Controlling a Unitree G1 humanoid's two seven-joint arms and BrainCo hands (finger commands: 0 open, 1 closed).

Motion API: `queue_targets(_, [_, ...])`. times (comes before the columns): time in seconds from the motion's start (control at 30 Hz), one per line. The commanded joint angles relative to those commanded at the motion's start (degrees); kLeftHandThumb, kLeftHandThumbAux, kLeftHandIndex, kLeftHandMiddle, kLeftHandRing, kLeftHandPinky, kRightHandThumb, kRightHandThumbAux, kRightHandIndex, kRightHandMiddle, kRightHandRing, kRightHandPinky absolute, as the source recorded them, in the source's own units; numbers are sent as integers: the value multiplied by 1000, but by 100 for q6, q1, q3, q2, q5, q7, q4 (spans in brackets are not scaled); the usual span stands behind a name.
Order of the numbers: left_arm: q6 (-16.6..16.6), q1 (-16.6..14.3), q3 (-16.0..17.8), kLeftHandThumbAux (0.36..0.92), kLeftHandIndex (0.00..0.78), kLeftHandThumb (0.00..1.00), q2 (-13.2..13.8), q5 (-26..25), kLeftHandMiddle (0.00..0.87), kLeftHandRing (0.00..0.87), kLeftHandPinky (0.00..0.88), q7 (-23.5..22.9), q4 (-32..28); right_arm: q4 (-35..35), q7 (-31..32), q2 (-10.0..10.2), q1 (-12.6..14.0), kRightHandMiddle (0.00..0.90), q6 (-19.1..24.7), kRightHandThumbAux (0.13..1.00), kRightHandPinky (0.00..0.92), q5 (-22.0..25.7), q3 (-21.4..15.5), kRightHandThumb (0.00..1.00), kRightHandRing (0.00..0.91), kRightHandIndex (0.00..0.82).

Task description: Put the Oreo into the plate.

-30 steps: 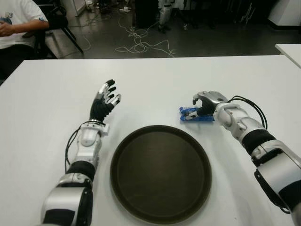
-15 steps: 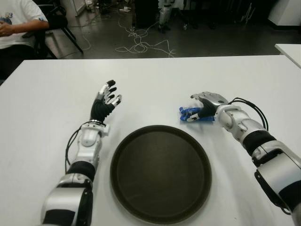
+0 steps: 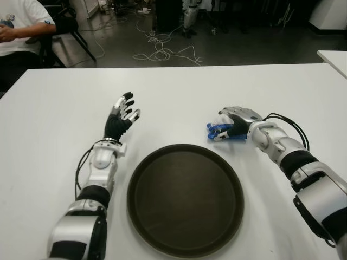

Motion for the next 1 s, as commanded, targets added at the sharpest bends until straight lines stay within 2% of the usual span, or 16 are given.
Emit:
queue_targets(0.3, [5,-14,-7,709,56,80,15,5,116,85,67,-15,20,107,268,76,-20,0,51,511,16,-12,81,0,0,0])
queue_targets(0.5, [1,-21,-1,697,52,72,1,3,111,85,70,13,29,150,765,130,-94,0,152,578,38,-115,264,0,10,1])
queue_targets(0.57, [-10,-23,1,699,53,70,-5,6,111,84,69,31,33,148,1087,248,-169,1,243,601,39,-186,407,0,15,7])
queue_targets(0.7, [-16,-17,-2,705,53,66,-11,11,110,81,66,41,20,243,1424,328,-245,0,357,660,43,-206,543,0,19,20])
queue_targets(1.0, [-27,-16,-8,719,53,74,5,14,117,88,72,13,17,291,1437,389,-240,15,449,725,44,-82,531,0,28,36])
